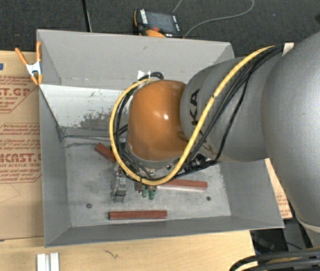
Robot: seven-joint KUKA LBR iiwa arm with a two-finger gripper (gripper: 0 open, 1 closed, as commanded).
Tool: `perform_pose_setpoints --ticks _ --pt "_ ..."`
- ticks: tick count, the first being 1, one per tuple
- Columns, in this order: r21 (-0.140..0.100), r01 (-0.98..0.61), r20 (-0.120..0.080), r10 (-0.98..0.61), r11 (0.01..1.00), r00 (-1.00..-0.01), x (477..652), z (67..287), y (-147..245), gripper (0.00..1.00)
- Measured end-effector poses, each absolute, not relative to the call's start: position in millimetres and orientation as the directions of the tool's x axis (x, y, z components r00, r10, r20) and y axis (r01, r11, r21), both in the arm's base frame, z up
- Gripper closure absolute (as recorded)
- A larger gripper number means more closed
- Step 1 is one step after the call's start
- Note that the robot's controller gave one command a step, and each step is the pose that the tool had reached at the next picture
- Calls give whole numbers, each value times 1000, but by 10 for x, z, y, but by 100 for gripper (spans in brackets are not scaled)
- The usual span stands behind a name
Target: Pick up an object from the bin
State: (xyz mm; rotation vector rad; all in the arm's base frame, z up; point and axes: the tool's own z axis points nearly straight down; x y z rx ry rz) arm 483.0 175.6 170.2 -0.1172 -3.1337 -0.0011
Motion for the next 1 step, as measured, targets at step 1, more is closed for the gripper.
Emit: perform_pose_setpoints --ticks 1 --pt "1 78 0 78 997 -997 4851 1728 1730 0"
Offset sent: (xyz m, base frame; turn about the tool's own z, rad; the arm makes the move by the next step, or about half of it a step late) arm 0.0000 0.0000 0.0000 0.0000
